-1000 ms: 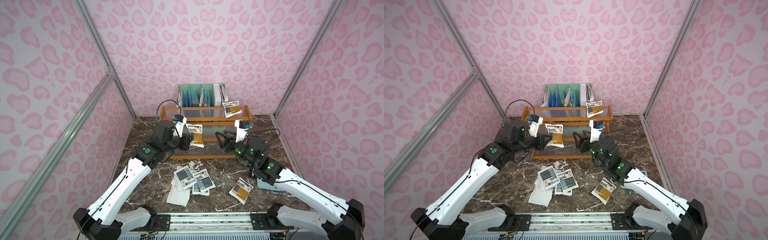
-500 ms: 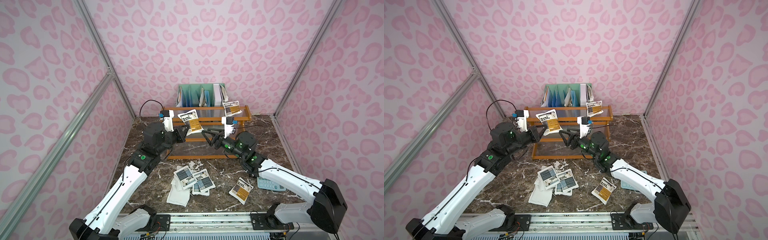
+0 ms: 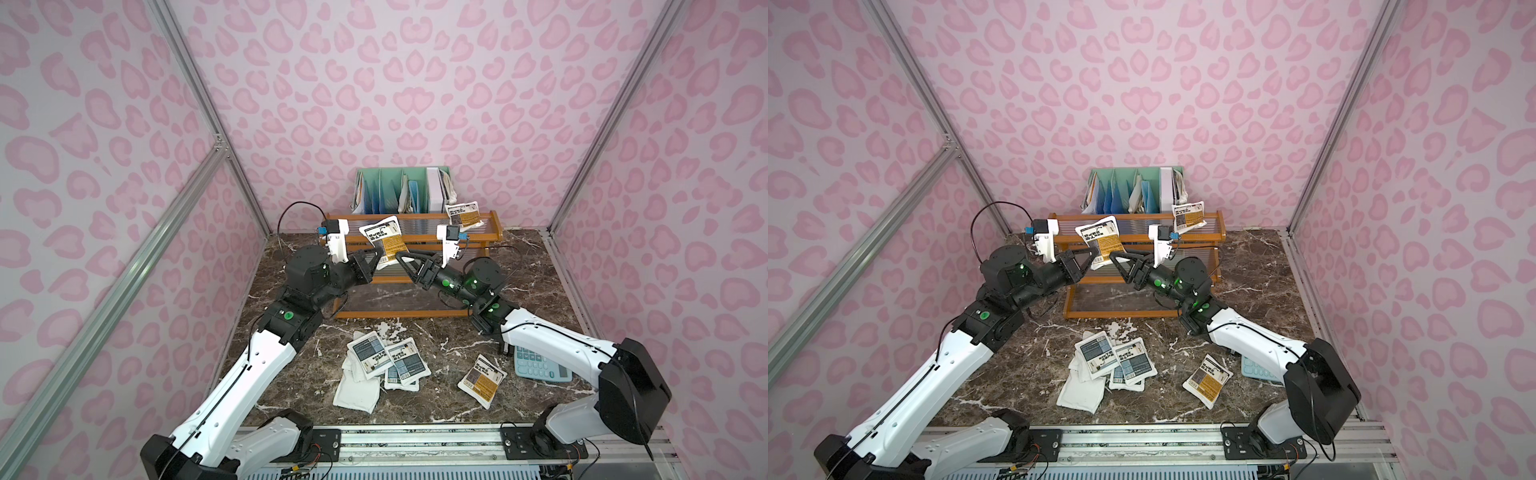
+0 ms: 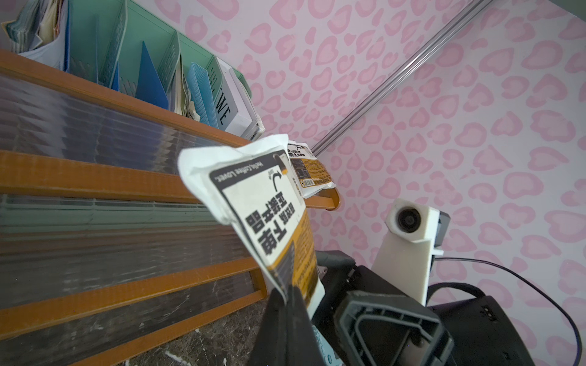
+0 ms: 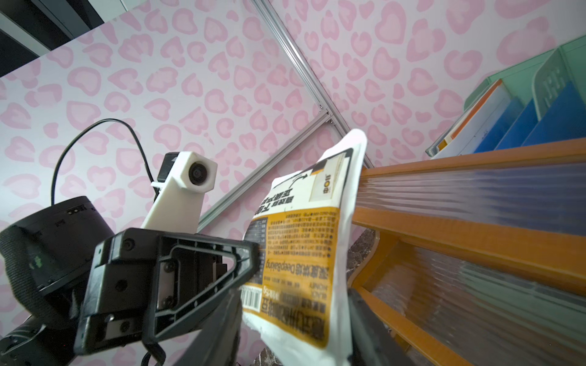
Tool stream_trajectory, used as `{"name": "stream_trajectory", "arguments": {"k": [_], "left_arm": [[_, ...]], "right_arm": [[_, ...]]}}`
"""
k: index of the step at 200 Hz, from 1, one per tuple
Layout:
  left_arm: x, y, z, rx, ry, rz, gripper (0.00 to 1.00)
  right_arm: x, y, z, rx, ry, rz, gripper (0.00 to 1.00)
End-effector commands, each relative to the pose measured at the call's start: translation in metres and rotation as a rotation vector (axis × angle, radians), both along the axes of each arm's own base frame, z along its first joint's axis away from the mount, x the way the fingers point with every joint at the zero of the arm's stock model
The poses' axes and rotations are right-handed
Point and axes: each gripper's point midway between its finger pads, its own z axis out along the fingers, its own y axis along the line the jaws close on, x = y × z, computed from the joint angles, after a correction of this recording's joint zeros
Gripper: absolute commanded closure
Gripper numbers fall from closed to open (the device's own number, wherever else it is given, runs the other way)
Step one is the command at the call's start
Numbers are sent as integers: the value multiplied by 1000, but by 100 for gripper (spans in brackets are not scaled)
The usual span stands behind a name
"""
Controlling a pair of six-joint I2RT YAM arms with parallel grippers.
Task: Place the bagged coffee beans on the shelf by color
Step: Pick up the bagged coffee beans at the center of the board, then place the bagged coffee beans on the shelf.
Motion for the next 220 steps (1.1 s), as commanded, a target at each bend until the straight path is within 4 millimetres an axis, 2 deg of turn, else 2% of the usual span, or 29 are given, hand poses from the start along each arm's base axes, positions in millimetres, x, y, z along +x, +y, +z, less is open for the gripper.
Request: {"name": "stream_trajectory", "arguments": {"k": [1, 13, 26, 46, 60, 78, 109, 114, 117, 128, 162, 177, 220], "left_arm": [[0, 1, 6, -1, -31, 4, 100], [1, 6, 1, 22, -23, 28, 100], [3, 11, -5, 54, -10, 60, 100], [6, 23, -14, 119, 13, 122, 81], [6, 33, -18, 171, 23, 168, 64], [6, 47, -26, 244, 44, 227, 53], [4, 62, -48, 360, 102, 274, 51], [3, 63, -53, 374, 119, 275, 51], [3, 63, -55, 381, 124, 273, 51], [1, 64, -65, 405, 151, 265, 51], [-2, 66, -91, 452, 218, 256, 51], [-2, 65, -94, 459, 226, 249, 50], [-2, 64, -97, 471, 234, 240, 50]], "right_arm": [[1, 3, 16, 24, -36, 14, 71], [4, 5, 12, -5, -30, 3, 85], [8, 5, 6, -40, -18, -22, 92], [16, 3, -1, -107, -13, -71, 96], [28, 1, -5, -178, -8, -128, 97], [47, -8, -7, -268, -2, -219, 97], [77, -27, -6, -361, 22, -308, 98], [81, -30, -12, -379, 39, -318, 98], [84, -31, -1, -368, 31, -325, 98], [92, -38, 0, -383, 46, -346, 98], [108, -47, 2, -403, 70, -364, 97], [113, -48, 3, -406, 77, -361, 96], [120, -46, -11, -427, 118, -370, 94]]}}
